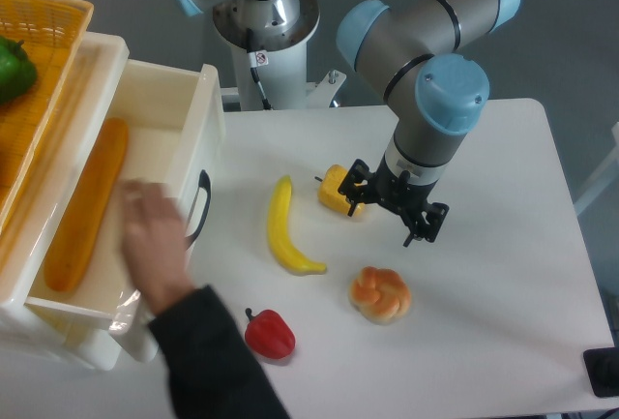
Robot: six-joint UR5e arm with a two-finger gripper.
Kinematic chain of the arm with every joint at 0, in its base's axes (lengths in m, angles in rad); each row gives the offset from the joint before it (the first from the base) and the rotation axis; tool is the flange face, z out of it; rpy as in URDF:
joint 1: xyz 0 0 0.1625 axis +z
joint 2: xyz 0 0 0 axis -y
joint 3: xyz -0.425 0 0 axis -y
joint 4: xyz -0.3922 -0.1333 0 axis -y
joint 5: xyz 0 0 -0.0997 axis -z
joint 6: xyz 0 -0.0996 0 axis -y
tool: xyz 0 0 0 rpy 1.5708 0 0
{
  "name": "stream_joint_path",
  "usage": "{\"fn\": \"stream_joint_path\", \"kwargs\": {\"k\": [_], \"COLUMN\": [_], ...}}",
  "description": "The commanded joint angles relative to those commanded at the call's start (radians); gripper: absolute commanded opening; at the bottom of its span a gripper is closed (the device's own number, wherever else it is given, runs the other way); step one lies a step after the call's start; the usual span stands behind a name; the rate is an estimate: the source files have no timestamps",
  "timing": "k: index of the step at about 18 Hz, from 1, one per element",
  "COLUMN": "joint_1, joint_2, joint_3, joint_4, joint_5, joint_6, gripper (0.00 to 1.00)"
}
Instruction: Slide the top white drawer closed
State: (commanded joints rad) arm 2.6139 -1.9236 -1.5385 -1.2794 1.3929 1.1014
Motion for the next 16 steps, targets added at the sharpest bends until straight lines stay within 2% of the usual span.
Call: {"fn": "stream_joint_path", "kwargs": {"k": [7,9,16], "joint_1": [-0.008,-0.006,-0.014], "joint_2": [-0.002,0.000,0.000], "joint_3": [-0.009,-0.029,-0.026], "joint_4": [0.000,0.006,0.006], "joint_5": [0.000,-0.003,0.026], "joint_6": [-0.018,-0.017,-0.018], "gripper": [1.00,1.00,1.00]}}
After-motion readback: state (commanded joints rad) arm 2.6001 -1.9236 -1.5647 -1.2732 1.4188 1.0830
